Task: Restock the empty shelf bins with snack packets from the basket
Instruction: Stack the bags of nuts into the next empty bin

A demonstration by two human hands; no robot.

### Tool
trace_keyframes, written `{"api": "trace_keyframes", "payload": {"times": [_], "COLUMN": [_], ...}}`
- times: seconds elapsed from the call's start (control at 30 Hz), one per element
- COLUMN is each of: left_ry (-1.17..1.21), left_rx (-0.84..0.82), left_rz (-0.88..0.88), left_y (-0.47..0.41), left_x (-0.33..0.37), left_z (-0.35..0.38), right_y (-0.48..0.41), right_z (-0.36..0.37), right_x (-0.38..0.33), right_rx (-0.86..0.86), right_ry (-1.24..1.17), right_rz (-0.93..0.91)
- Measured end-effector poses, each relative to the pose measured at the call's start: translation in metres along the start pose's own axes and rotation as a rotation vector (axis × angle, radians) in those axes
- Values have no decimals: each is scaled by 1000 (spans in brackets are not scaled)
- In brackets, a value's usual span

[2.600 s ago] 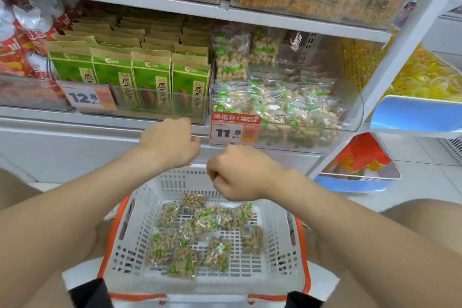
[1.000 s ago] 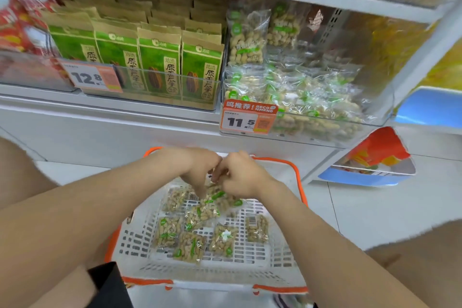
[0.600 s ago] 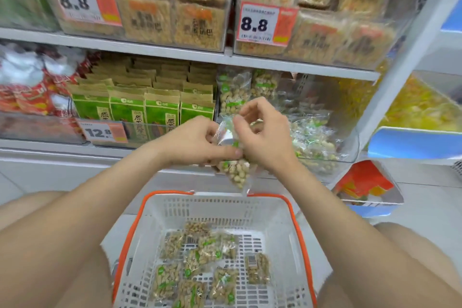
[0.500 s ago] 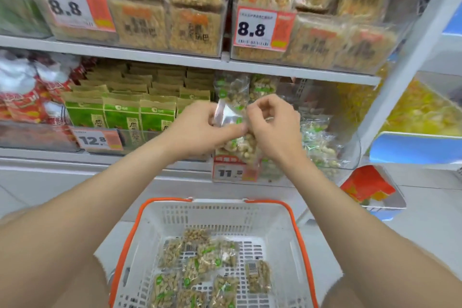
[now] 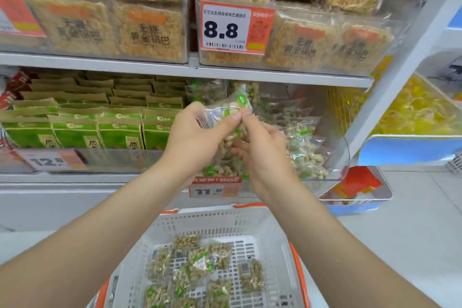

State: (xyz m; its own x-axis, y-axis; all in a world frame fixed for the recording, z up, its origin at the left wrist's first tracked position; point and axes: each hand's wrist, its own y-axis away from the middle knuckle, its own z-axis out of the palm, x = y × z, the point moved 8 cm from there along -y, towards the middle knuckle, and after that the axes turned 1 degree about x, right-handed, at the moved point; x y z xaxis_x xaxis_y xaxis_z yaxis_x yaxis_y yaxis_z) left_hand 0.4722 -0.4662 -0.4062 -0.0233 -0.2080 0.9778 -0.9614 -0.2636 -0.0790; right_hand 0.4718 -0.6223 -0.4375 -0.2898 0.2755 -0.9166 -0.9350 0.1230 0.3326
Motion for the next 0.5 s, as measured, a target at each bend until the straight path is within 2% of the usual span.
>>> {"api": "trace_keyframes", "payload": {"times": [0.1, 0.23, 0.33, 0.5], "left_ry": [-86, -228, -494, -1065], "left_rx": [41, -38, -126, -289], "left_rz": [84, 144, 286, 457], "left_y": [11, 26, 39, 49], "left_x": [4, 19, 30, 11], "left_z": [1, -1, 2, 18], "right_y": [7, 14, 15, 1], "right_z": [4, -13, -31, -47], "right_x": [4, -13, -24, -50], "right_rx": [-102, -81, 19, 176], "right_ry": [-47, -27, 128, 418], "right_rz": [76, 54, -31, -304]}}
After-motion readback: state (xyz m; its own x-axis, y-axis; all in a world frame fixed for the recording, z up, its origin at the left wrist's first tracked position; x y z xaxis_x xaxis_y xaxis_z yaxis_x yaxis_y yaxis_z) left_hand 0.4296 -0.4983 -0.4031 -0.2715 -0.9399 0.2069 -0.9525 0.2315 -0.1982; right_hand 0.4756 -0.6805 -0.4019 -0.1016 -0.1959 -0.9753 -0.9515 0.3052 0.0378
